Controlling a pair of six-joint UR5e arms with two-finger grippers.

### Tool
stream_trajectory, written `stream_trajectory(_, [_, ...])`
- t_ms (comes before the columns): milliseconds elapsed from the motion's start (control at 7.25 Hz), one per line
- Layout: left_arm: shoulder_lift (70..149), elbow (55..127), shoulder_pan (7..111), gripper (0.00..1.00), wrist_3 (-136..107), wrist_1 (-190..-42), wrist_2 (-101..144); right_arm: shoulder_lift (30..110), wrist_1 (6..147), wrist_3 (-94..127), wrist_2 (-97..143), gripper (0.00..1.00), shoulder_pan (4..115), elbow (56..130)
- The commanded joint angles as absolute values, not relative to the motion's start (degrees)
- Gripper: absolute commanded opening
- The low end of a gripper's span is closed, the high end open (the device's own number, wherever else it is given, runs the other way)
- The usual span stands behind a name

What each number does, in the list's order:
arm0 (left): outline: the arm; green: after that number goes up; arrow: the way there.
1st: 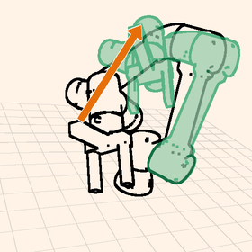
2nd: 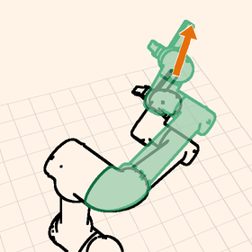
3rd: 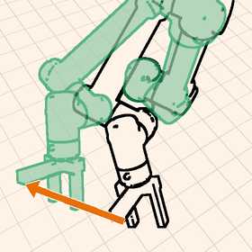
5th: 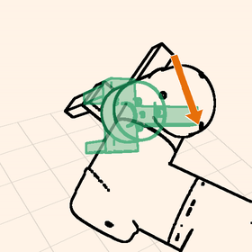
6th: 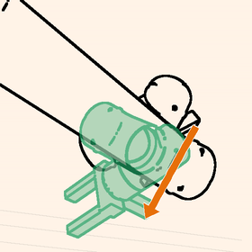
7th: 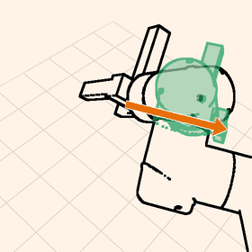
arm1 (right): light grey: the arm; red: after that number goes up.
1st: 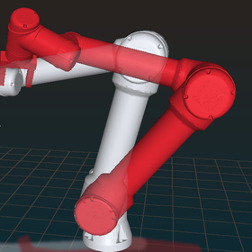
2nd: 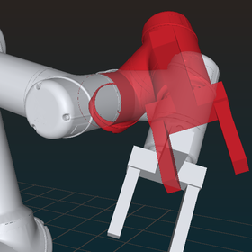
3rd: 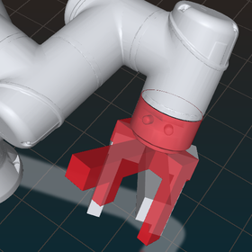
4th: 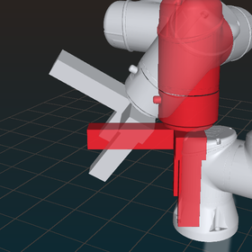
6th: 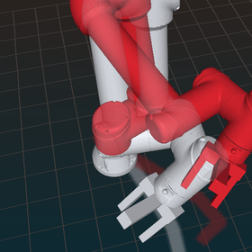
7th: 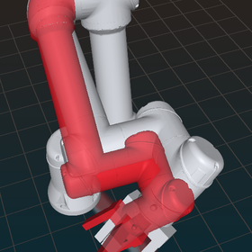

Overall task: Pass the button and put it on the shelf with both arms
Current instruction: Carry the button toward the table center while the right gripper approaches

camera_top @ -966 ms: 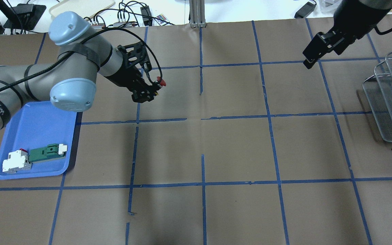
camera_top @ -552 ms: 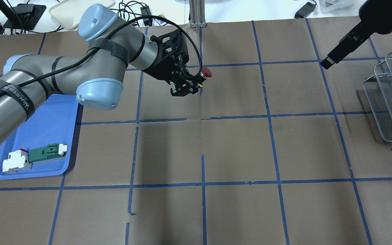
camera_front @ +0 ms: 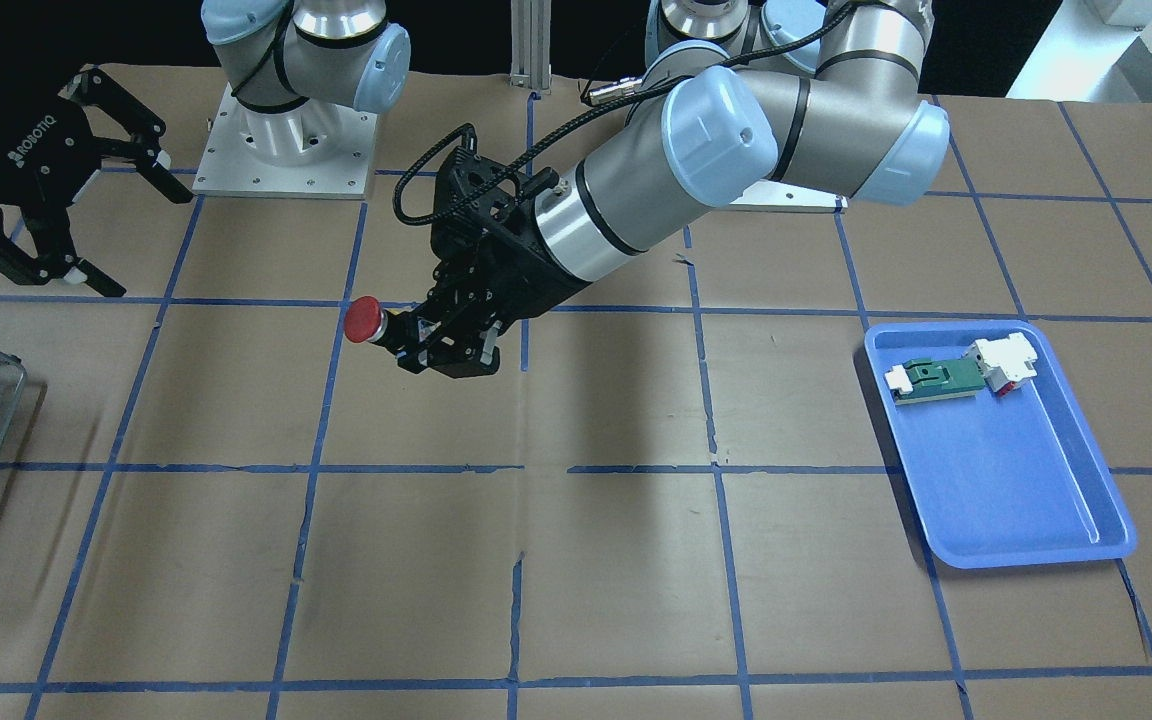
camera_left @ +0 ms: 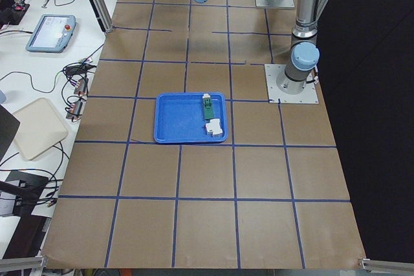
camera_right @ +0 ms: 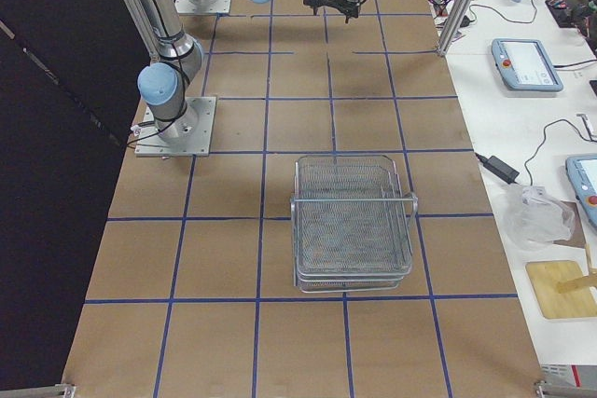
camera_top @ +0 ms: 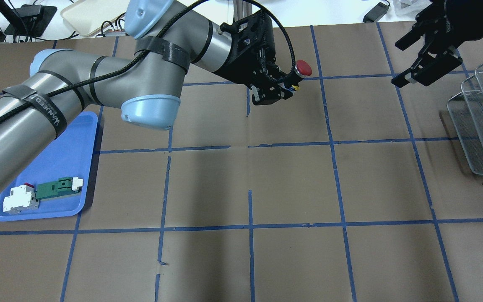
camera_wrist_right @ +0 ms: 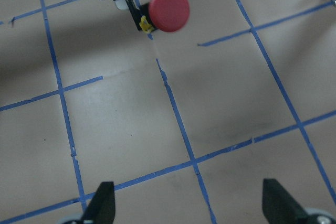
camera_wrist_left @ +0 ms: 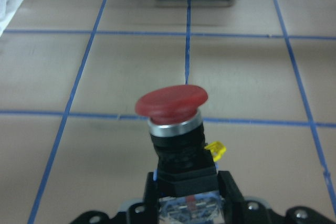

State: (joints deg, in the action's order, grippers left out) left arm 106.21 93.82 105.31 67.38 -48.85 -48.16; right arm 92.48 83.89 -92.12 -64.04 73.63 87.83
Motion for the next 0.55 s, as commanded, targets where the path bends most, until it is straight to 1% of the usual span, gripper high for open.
stream_trajectory(0, [106.0,93.34,108.18,0.0,65.14,-46.06,-48.07,93.69,84.45,-100.08,-65.55,1.0,77.76,87.89])
stream_trajectory(138, [105.39,93.25,110.02,0.0,62.95,-43.88,-48.86,93.6,84.72,-102.63,-66.44,1.0,78.83,87.8])
stream_trajectory(414, [105.03,93.25,110.3,0.0,61.0,-42.46,-48.78,92.56,84.73,-102.13,-65.05,0.99,79.01,87.19])
